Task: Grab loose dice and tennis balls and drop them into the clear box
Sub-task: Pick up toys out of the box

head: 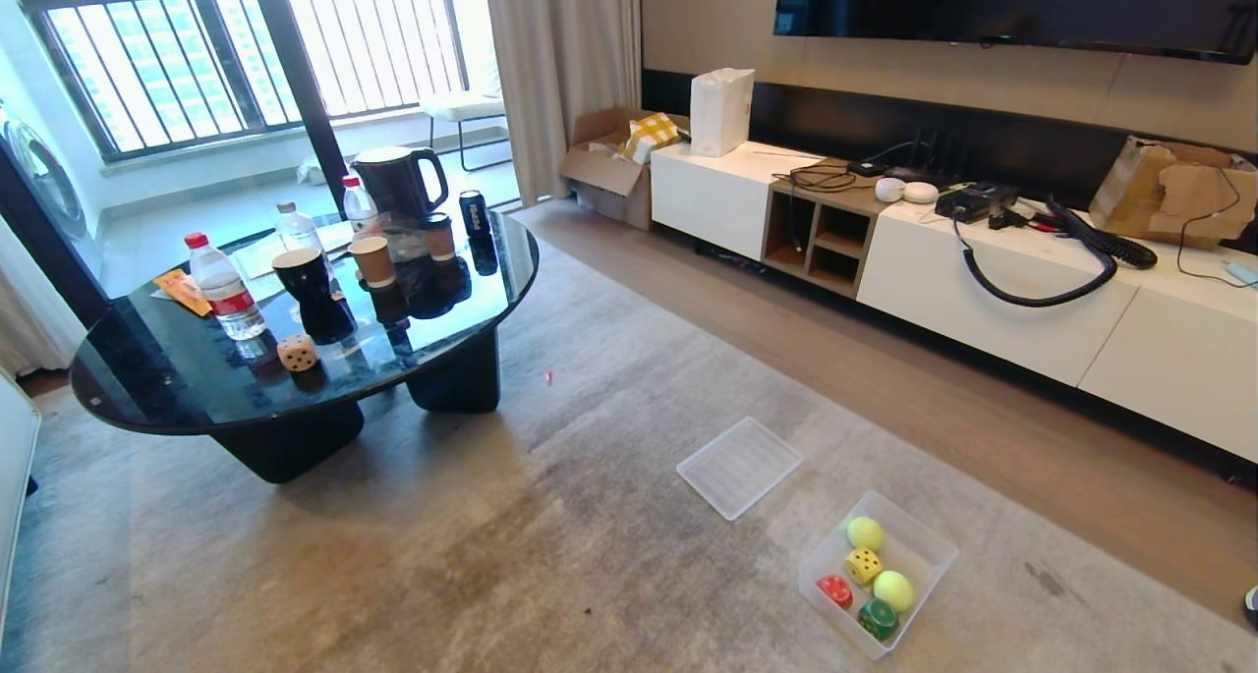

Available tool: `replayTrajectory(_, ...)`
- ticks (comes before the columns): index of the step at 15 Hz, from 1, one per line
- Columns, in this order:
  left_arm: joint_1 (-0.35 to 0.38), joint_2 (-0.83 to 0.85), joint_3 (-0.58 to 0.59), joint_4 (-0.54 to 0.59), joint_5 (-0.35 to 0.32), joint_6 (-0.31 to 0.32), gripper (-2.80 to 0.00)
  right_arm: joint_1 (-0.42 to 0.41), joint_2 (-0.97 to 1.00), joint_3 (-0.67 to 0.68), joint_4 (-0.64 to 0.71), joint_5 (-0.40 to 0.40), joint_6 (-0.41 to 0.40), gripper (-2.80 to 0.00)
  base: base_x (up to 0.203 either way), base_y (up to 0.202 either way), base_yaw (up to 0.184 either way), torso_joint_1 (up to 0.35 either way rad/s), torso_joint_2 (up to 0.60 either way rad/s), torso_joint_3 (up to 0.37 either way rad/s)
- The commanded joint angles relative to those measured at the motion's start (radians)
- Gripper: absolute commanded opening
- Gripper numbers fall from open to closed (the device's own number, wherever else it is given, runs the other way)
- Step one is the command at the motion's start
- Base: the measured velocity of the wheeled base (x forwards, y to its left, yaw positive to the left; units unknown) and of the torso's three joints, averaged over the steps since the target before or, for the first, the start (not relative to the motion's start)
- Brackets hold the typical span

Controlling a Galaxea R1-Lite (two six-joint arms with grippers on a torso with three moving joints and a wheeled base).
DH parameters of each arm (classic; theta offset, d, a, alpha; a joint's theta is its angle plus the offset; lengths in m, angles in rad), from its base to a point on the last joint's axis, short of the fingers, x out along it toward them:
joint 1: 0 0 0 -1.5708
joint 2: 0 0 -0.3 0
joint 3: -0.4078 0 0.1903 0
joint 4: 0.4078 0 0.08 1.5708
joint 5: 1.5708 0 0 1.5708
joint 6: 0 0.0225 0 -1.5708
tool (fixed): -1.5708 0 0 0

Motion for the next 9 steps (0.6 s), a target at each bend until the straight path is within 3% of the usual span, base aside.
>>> replayTrajectory(1, 0.0, 0.0, 0.0, 0.0, 0.001, -0.001, -2.8, 0.0, 0.0, 0.012, 0.001, 0.0, 0.0, -2.8, 0.0, 0.0, 0.0, 0.0, 0.0, 0.0)
replayTrajectory(4, 0.0, 0.0, 0.0, 0.0, 0.001, -0.001, -2.8, 0.0, 0.0, 0.012, 0.001, 0.0, 0.0, -2.8, 0.0, -0.001, 0.02, 0.001, 0.0, 0.002)
replayTrajectory(9, 0.0, 0.0, 0.0, 0.0, 0.001, -0.001, -2.8, 0.0, 0.0, 0.012, 0.001, 0.0, 0.0, -2.8, 0.0, -0.007, 0.154, 0.001, 0.0, 0.006)
